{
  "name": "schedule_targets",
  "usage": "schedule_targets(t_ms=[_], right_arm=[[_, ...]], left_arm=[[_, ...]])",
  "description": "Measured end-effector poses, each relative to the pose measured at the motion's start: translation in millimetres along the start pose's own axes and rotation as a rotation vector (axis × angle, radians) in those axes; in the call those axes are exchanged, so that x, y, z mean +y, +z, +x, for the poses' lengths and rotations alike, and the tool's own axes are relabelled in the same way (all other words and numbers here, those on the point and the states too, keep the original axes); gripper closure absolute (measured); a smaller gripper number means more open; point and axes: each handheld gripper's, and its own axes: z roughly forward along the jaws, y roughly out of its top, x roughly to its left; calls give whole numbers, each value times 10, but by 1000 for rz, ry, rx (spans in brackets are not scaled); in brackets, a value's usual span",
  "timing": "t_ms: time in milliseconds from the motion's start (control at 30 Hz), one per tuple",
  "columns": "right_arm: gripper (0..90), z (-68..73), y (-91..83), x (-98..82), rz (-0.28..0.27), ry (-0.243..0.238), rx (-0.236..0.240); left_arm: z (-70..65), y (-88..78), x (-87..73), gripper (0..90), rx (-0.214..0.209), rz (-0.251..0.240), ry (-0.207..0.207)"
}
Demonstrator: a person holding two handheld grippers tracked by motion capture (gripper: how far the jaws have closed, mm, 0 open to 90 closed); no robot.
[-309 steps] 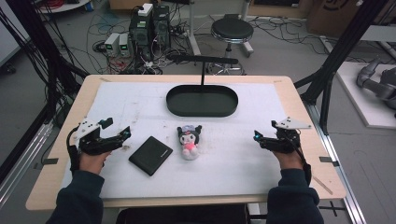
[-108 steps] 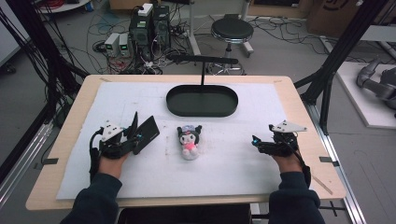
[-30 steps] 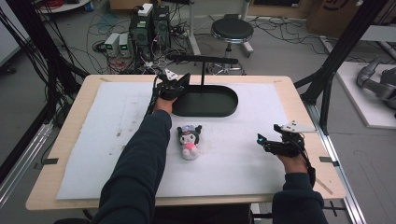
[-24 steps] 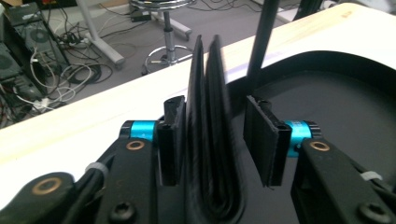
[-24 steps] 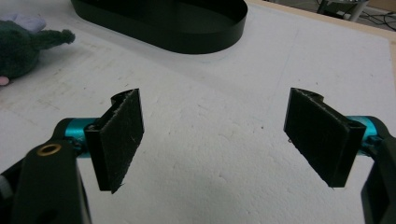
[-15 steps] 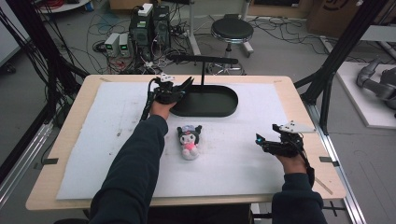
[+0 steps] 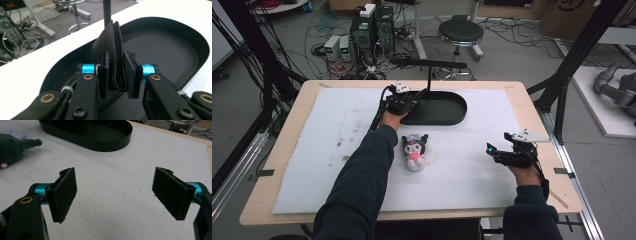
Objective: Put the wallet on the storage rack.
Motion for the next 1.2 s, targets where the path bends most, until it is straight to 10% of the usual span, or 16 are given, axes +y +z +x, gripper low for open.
schedule_targets(t_ms=[233, 533, 900, 1200], right_arm=[[203, 7, -5, -2, 0, 1, 0], [202, 17, 14, -1, 4, -7, 8], [202, 64, 81, 6, 23, -33, 19], [202, 86, 108, 23, 26, -40, 17]], left_arm=[[-11, 86, -45, 531, -56, 45, -103], [115, -327, -24, 314, -65, -85, -200], [208, -1196, -275, 216, -33, -235, -208], [263, -1508, -487, 192, 25, -253, -200]])
